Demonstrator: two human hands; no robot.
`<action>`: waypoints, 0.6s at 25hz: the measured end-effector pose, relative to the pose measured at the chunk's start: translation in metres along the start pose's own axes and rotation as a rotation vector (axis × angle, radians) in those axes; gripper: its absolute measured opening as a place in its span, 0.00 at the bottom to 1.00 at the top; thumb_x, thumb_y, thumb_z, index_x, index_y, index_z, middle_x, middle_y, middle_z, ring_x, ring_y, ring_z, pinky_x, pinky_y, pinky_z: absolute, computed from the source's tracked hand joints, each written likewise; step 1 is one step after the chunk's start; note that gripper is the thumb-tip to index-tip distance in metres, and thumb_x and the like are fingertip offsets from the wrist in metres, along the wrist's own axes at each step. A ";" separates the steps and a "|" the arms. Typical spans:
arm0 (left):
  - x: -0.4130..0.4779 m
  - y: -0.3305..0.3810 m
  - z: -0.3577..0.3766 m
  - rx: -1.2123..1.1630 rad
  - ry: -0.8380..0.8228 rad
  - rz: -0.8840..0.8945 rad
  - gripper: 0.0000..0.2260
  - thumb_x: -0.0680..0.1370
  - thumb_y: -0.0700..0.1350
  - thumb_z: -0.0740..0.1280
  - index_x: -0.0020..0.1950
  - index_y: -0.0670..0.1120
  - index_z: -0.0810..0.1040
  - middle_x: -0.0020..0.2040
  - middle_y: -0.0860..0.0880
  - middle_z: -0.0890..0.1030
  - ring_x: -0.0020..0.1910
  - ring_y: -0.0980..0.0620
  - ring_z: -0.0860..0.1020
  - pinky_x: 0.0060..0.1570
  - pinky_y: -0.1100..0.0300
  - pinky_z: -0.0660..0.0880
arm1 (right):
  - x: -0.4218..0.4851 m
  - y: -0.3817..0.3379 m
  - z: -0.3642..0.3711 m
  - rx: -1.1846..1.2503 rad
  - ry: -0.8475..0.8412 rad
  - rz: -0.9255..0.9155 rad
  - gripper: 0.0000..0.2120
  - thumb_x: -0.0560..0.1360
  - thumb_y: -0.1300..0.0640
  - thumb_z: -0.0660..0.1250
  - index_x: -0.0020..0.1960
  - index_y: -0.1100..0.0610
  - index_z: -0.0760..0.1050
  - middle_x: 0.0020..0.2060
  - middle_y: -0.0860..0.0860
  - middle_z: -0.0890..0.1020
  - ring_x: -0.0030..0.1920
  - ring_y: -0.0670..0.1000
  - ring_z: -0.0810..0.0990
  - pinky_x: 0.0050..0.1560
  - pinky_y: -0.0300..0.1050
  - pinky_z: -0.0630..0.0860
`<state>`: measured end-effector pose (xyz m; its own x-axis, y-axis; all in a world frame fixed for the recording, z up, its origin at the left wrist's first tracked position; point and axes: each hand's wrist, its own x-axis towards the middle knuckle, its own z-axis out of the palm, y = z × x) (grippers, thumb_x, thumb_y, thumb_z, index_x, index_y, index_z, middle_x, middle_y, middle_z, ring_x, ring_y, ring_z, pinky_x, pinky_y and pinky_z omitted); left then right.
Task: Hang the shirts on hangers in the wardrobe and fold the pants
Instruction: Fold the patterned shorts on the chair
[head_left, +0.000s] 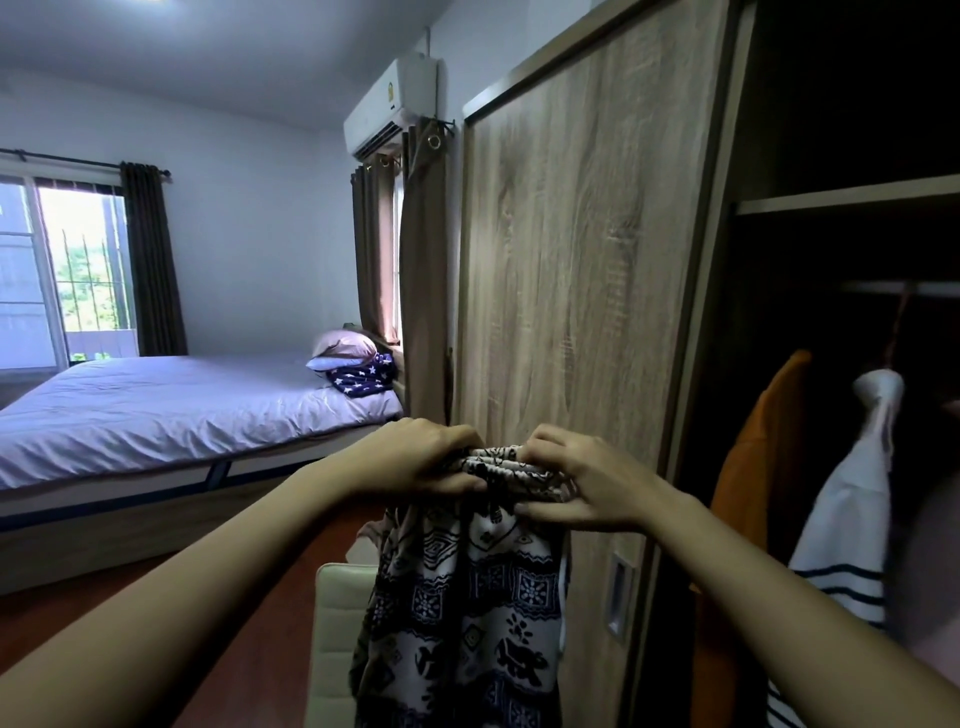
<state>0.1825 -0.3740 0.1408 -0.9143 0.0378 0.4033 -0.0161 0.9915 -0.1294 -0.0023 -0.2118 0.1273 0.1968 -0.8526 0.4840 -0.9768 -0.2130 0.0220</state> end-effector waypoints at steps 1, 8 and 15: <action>-0.001 0.000 0.000 -0.001 -0.020 -0.005 0.25 0.70 0.68 0.52 0.50 0.48 0.71 0.43 0.45 0.79 0.43 0.42 0.78 0.39 0.52 0.72 | 0.000 -0.002 -0.002 -0.074 0.016 -0.023 0.19 0.70 0.35 0.62 0.54 0.48 0.72 0.48 0.44 0.74 0.41 0.47 0.78 0.38 0.46 0.77; -0.005 0.009 0.004 0.206 -0.231 -0.127 0.18 0.77 0.61 0.59 0.54 0.47 0.67 0.51 0.44 0.79 0.50 0.39 0.77 0.41 0.54 0.66 | -0.006 0.001 -0.004 -0.259 -0.141 -0.146 0.20 0.74 0.33 0.53 0.47 0.48 0.72 0.52 0.44 0.75 0.38 0.45 0.79 0.34 0.45 0.77; 0.015 0.036 0.009 0.493 -0.167 -0.171 0.12 0.79 0.48 0.57 0.60 0.46 0.68 0.59 0.46 0.74 0.59 0.46 0.75 0.52 0.54 0.67 | -0.002 0.003 0.017 0.008 -0.009 -0.062 0.13 0.73 0.43 0.63 0.45 0.53 0.67 0.39 0.43 0.68 0.37 0.45 0.72 0.37 0.45 0.74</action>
<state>0.1643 -0.3384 0.1342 -0.9332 -0.1793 0.3115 -0.3214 0.8041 -0.5000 -0.0045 -0.2186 0.1114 0.2582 -0.8418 0.4740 -0.9619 -0.2699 0.0445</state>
